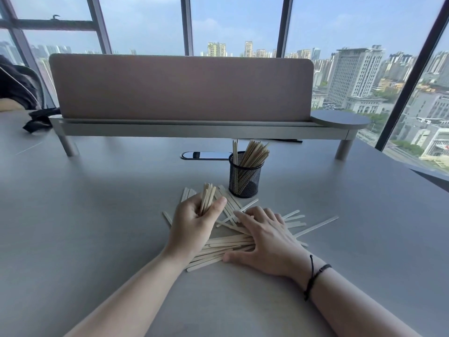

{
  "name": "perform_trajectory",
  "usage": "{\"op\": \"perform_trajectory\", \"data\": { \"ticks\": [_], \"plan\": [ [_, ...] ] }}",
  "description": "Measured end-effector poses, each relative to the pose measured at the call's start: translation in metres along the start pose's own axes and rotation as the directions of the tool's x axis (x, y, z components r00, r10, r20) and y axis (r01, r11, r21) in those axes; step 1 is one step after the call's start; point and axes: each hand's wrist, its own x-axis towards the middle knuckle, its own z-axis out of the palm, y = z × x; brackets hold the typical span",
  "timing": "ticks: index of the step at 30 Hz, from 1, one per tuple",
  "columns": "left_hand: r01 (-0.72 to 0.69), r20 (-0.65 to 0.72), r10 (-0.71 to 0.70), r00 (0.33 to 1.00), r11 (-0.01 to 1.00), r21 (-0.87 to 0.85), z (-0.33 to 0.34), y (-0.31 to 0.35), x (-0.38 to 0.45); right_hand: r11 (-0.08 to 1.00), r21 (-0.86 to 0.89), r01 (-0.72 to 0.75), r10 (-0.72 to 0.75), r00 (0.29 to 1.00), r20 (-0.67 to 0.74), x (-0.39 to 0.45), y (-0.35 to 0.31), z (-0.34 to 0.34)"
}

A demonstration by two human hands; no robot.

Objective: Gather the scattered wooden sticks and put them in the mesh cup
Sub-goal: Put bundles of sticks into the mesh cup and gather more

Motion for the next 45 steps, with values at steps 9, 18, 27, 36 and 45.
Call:
{"op": "perform_trajectory", "data": {
  "ticks": [9, 18, 27, 36, 45],
  "plan": [
    [0.146, -0.028, -0.152, 0.988, 0.975, -0.171, 0.0, 0.002, -0.001, 0.999, -0.035, 0.007, -0.003, 0.994, 0.105, 0.008, 0.0, 0.003],
    [0.147, -0.124, -0.213, 0.969, 0.903, -0.403, -0.008, 0.017, 0.004, 1.0, 0.015, 0.013, -0.013, 0.999, -0.052, 0.018, 0.001, 0.006],
    [0.111, -0.209, -0.227, 0.951, 0.884, -0.454, -0.017, 0.019, 0.009, 0.996, 0.091, 0.01, -0.007, 0.999, -0.035, 0.033, 0.006, 0.006],
    [0.119, -0.194, -0.224, 0.955, 0.89, -0.441, -0.018, 0.016, 0.009, 1.0, -0.018, 0.019, -0.02, 0.999, -0.046, 0.031, 0.005, 0.009],
    [0.141, -0.14, -0.209, 0.968, 0.912, -0.385, -0.009, 0.013, 0.002, 0.996, -0.082, 0.041, -0.045, 0.998, -0.048, 0.028, 0.001, 0.005]
  ]
}}
